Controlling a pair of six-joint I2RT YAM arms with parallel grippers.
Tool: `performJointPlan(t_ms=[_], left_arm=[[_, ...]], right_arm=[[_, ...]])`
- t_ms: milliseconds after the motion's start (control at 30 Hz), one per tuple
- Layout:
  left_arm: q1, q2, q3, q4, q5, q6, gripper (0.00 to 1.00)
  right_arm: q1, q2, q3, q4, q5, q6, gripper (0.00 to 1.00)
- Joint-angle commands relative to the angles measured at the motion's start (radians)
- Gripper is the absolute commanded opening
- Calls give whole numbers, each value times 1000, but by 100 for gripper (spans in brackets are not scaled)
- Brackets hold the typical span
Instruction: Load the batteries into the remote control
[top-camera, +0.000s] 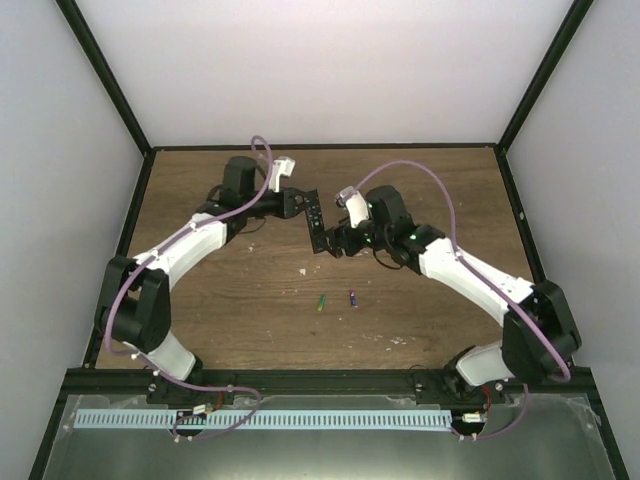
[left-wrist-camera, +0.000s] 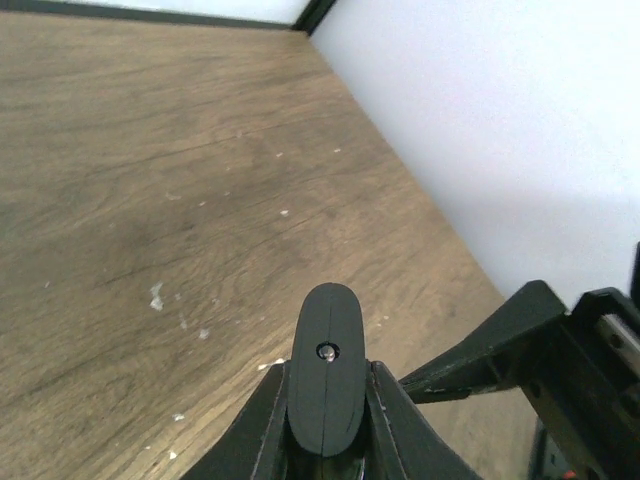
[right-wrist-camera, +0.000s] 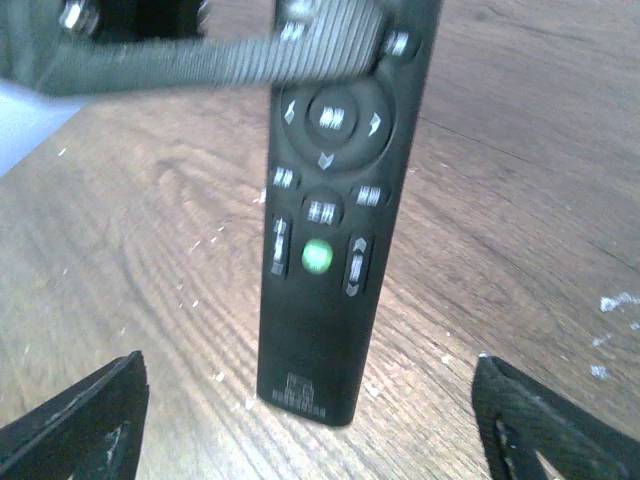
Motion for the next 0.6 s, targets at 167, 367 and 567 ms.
performJointPlan(t_ms=[167,367,567], left_arm=[[50,-128,-32,60,459,171,0],[50,-167,-72,172,600,105,0],[50,-193,-89,185,623,93,0]], right_arm=[[-21,-96,-83,48,-371,-105,86],[-21,-85,-78,58,-428,-108,87],[-21,-80,-76,119,-510,-85,67]])
